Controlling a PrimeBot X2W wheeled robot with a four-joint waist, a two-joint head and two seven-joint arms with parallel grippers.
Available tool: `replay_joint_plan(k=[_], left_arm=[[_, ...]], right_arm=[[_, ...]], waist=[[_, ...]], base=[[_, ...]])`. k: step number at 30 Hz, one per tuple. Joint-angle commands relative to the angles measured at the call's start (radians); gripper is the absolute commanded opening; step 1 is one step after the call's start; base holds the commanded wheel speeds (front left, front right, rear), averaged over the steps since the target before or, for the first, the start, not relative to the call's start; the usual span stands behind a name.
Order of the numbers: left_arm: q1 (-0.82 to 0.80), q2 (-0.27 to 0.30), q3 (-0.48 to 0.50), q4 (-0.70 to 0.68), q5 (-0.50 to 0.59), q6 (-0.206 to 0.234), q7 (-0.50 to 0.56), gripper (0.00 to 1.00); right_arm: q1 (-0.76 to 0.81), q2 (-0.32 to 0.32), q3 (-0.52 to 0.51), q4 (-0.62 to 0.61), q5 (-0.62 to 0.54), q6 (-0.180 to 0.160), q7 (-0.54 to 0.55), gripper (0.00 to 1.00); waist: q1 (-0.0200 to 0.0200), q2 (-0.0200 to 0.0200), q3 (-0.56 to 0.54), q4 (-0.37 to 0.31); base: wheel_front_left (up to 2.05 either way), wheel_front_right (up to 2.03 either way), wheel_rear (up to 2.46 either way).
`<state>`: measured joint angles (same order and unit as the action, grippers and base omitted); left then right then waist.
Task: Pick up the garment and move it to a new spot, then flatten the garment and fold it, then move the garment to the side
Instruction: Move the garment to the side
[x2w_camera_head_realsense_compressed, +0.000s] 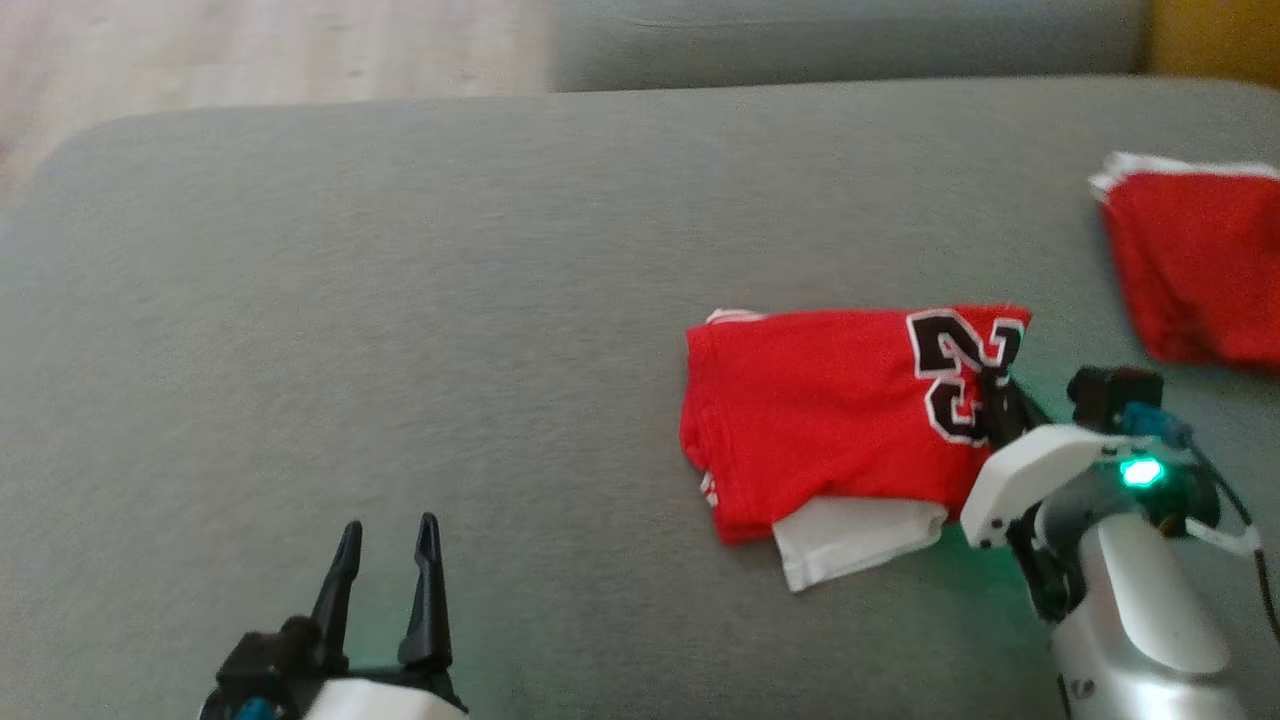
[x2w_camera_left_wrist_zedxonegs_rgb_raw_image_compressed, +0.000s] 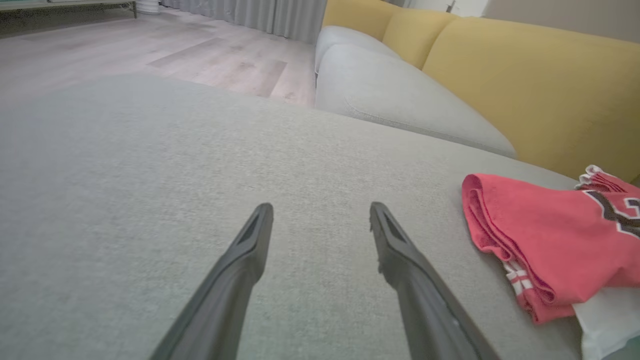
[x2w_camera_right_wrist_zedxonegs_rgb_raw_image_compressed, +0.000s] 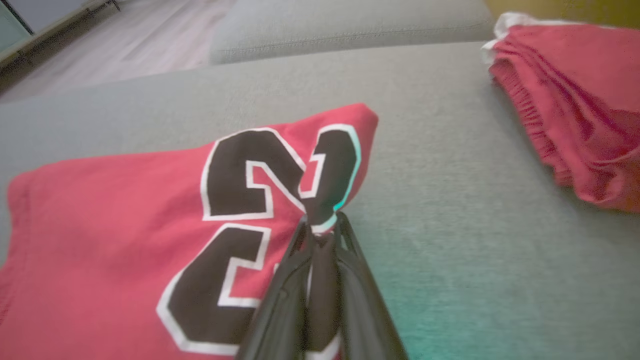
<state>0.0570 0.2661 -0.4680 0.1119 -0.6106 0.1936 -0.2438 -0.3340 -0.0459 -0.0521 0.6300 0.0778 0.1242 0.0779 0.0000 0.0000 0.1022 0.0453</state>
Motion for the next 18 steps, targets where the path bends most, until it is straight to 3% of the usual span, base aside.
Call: replay_joint_plan(k=[1, 11, 18], left_arm=[[-0.063, 0.009, 0.038, -0.037, 0.014, 0.002, -0.012, 1.00], [-0.133, 0.021, 0.029, -0.047, 0.035, -0.001, 0.009, 1.00], [-0.148, 0.022, 0.020, -0.037, 0.035, -0.003, 0.017, 1.00]], right_arm=[[-0.051, -0.006, 0.016, -0.060, -0.015, 0.007, -0.002, 0.00], [-0.074, -0.006, 0.017, -0.165, -0.019, 0.007, 0.026, 0.00], [-0.127, -0.005, 0.063, -0.169, -0.005, 0.007, 0.029, 0.00]], waist=[[0.0000, 0.0000, 0.036, -0.132], [0.0000, 0.0000, 0.091, -0.317], [0.0000, 0.0000, 0.091, -0.329]], base=[[0.00, 0.00, 0.00], [0.00, 0.00, 0.00], [0.00, 0.00, 0.00]])
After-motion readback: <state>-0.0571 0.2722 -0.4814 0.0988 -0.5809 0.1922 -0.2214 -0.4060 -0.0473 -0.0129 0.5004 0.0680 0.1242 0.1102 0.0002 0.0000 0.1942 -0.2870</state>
